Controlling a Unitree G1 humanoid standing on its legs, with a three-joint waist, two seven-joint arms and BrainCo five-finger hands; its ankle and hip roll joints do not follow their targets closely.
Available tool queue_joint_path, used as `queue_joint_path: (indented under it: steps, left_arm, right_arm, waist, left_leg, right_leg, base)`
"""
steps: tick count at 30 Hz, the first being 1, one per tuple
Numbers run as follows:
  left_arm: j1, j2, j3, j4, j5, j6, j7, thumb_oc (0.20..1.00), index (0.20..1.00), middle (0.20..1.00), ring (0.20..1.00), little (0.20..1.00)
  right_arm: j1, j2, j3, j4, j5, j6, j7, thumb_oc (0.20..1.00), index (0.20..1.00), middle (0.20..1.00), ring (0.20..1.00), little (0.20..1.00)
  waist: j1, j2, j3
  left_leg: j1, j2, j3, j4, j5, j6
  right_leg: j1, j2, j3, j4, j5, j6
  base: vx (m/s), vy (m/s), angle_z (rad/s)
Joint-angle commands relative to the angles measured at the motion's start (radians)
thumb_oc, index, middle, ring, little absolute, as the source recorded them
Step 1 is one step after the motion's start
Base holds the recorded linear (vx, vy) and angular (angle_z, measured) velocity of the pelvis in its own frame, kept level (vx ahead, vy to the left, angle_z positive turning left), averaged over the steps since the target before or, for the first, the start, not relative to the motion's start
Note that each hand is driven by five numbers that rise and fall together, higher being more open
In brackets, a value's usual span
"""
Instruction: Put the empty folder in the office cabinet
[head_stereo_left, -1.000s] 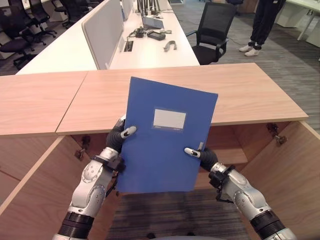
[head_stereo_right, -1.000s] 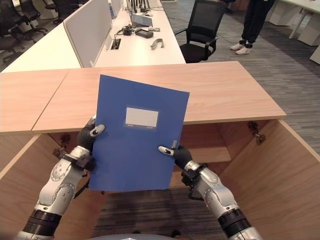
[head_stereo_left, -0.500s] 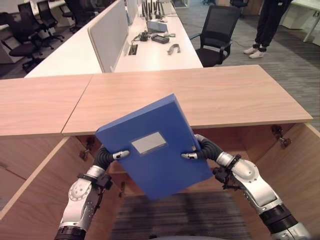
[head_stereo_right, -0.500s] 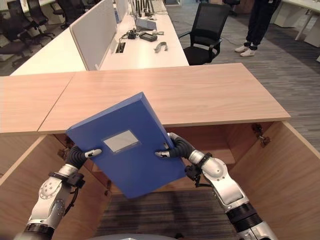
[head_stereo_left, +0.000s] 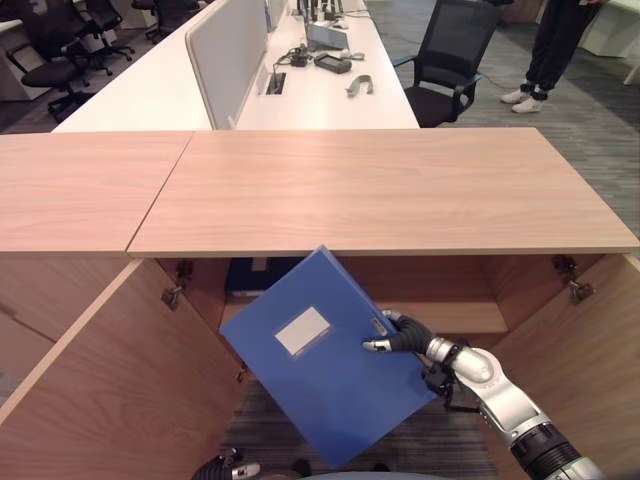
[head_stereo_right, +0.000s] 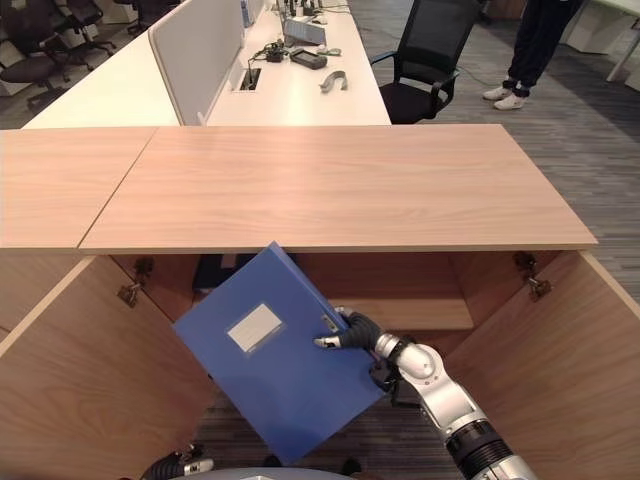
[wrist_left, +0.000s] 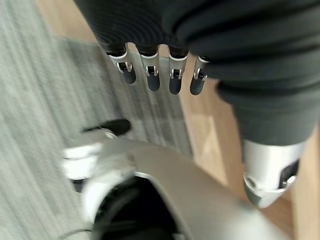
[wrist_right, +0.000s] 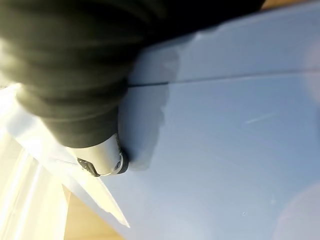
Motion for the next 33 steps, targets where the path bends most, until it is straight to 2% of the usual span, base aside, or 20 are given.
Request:
queue_joint_path:
  steps: [1, 7, 21, 23, 24, 30, 32, 33]
  left_arm:
    - [-0.094, 0.005, -0.042, 0.059, 0.056, -0.038, 0.023, 1.000, 1.000, 1.000, 1.000, 1.000]
    - [-0.102, -0.004, -0.041, 0.128, 0.086, -0.036, 0.047, 1.000, 1.000, 1.000, 1.000, 1.000]
    - [-0.126, -0.003, -0.076, 0.108, 0.060, -0.026, 0.061, 1.000, 1.000, 1.000, 1.000, 1.000]
    - [-0.130, -0.008, -0.084, 0.115, 0.046, -0.019, 0.060, 1.000, 1.000, 1.000, 1.000, 1.000]
    - [-0.133, -0.007, -0.100, 0.116, 0.020, -0.012, 0.064, 1.000, 1.000, 1.000, 1.000, 1.000]
    - [-0.113, 0.010, -0.123, 0.088, -0.001, -0.012, 0.056, 1.000, 1.000, 1.000, 1.000, 1.000]
    - [-0.109, 0.013, -0.125, 0.085, -0.010, -0.010, 0.055, 1.000, 1.000, 1.000, 1.000, 1.000]
    - [-0.104, 0.020, -0.131, 0.079, -0.013, -0.008, 0.059, 1.000, 1.000, 1.000, 1.000, 1.000]
  right_arm:
    - [-0.077, 0.010, 0.023, 0.017, 0.009, -0.075, -0.021, 0.200, 0.200, 0.200, 0.200, 0.200]
    - [-0.065, 0.026, 0.029, 0.119, -0.015, -0.066, -0.046, 0.200, 0.200, 0.200, 0.200, 0.200]
    - [-0.088, 0.132, 0.026, 0.442, 0.068, -0.003, -0.098, 0.200, 0.200, 0.200, 0.200, 0.200]
    - [-0.101, 0.174, -0.003, 0.548, 0.133, 0.008, -0.128, 0.200, 0.200, 0.200, 0.200, 0.200]
    - [-0.147, 0.233, -0.110, 0.721, 0.311, 0.014, -0.199, 0.200, 0.200, 0.200, 0.200, 0.200]
    - [-0.210, 0.256, -0.289, 0.801, 0.574, -0.023, -0.274, 0.200, 0.200, 0.200, 0.200, 0.200]
    - [-0.232, 0.254, -0.348, 0.806, 0.656, -0.046, -0.301, 0.200, 0.200, 0.200, 0.200, 0.200]
    - [-0.265, 0.251, -0.413, 0.811, 0.745, -0.079, -0.342, 0.200, 0.200, 0.200, 0.200, 0.200]
  waist:
    - [0.004, 0.001, 0.005]
    - [0.009, 0.003, 0.006]
    - [0.021, 0.001, 0.001]
    - [0.025, 0.001, -0.001]
    - [0.034, 0.003, -0.005]
    - [0.045, 0.006, -0.001]
    - [0.048, 0.009, 0.002]
    - [0.053, 0.012, 0.006]
  left_leg:
    - [0.030, 0.018, 0.038, 0.017, -0.065, -0.020]
    - [0.026, 0.018, 0.032, 0.017, -0.063, -0.022]
    - [0.026, 0.017, 0.020, 0.017, -0.063, -0.023]
    - [0.028, 0.016, 0.015, 0.017, -0.064, -0.023]
    - [0.029, 0.016, 0.012, 0.017, -0.064, -0.023]
    - [0.030, 0.017, 0.011, 0.016, -0.068, -0.024]
    - [0.029, 0.017, 0.011, 0.016, -0.068, -0.024]
    - [0.027, 0.016, 0.010, 0.015, -0.069, -0.025]
  right_leg:
    - [0.022, -0.032, 0.016, 0.070, -0.111, 0.072]
    - [0.022, -0.032, 0.010, 0.068, -0.112, 0.071]
    - [0.030, -0.030, -0.001, 0.066, -0.115, 0.069]
    - [0.033, -0.029, -0.006, 0.065, -0.115, 0.067]
    - [0.037, -0.029, -0.012, 0.063, -0.117, 0.067]
    - [0.040, -0.026, -0.012, 0.060, -0.120, 0.069]
    - [0.040, -0.025, -0.013, 0.061, -0.122, 0.070]
    - [0.039, -0.024, -0.014, 0.061, -0.123, 0.071]
  base:
    - [-0.01, 0.002, 0.11]
    - [0.00, 0.000, 0.04]
    - [0.00, 0.000, 0.00]
    - [0.03, -0.011, 0.07]
    - [0.05, -0.016, 0.07]
    - [0.03, -0.004, 0.06]
    - [0.00, 0.000, 0.00]
    - [0.03, -0.026, 0.01]
